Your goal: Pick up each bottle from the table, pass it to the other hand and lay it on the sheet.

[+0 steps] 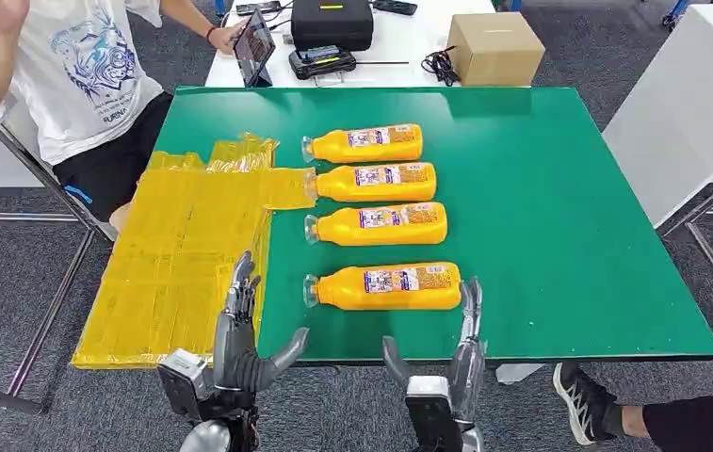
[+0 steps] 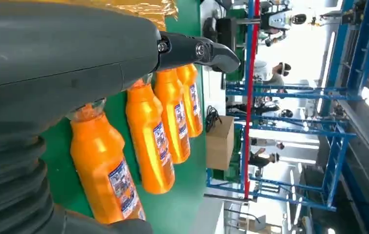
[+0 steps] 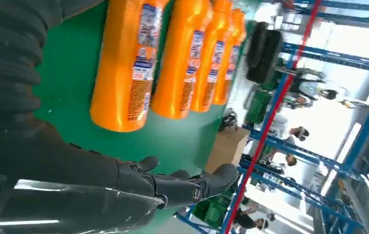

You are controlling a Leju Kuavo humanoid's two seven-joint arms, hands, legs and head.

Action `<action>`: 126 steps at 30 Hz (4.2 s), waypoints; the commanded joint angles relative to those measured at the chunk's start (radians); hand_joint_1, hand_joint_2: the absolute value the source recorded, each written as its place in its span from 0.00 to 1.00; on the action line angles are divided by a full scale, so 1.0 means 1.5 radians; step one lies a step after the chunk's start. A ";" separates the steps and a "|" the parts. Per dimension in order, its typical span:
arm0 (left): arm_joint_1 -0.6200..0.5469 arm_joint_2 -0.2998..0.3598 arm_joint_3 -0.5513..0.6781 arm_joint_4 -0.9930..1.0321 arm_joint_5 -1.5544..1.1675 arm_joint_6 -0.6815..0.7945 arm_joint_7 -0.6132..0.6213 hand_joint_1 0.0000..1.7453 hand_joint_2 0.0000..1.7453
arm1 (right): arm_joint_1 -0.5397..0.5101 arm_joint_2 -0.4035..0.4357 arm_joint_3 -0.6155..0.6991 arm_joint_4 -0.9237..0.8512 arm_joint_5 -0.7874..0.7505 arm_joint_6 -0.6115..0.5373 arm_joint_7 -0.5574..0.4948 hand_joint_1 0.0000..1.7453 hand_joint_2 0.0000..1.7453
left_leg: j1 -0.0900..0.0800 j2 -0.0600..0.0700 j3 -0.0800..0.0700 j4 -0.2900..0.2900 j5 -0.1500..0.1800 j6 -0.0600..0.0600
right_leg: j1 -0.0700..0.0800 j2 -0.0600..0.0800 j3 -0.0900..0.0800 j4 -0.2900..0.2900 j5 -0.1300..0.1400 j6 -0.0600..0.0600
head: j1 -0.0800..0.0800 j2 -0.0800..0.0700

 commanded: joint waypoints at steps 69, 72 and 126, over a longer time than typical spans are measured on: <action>-0.070 0.009 0.059 0.120 -0.045 -0.092 0.033 0.00 1.00 | -0.492 -0.154 0.106 0.494 0.203 0.498 0.371 0.00 1.00 | 0.001 0.001 0.004 0.000 0.000 -0.001 | 0.001 0.001 0.004 -0.001 0.000 -0.001 | 0.000 0.000; -0.075 0.009 0.053 0.133 -0.043 -0.096 0.032 0.00 1.00 | -0.507 -0.161 0.130 0.529 0.184 0.517 0.364 0.00 1.00 | 0.001 0.000 0.004 -0.001 0.000 0.000 | 0.001 0.000 0.005 -0.001 0.000 -0.001 | 0.000 0.000; -0.087 0.001 0.049 0.171 0.024 -0.105 0.025 0.00 1.00 | -0.574 -0.233 0.284 0.567 0.024 0.560 0.333 1.00 1.00 | 0.001 -0.002 0.011 0.000 0.001 0.000 | 0.001 -0.002 0.012 -0.002 0.000 -0.001 | 0.000 0.000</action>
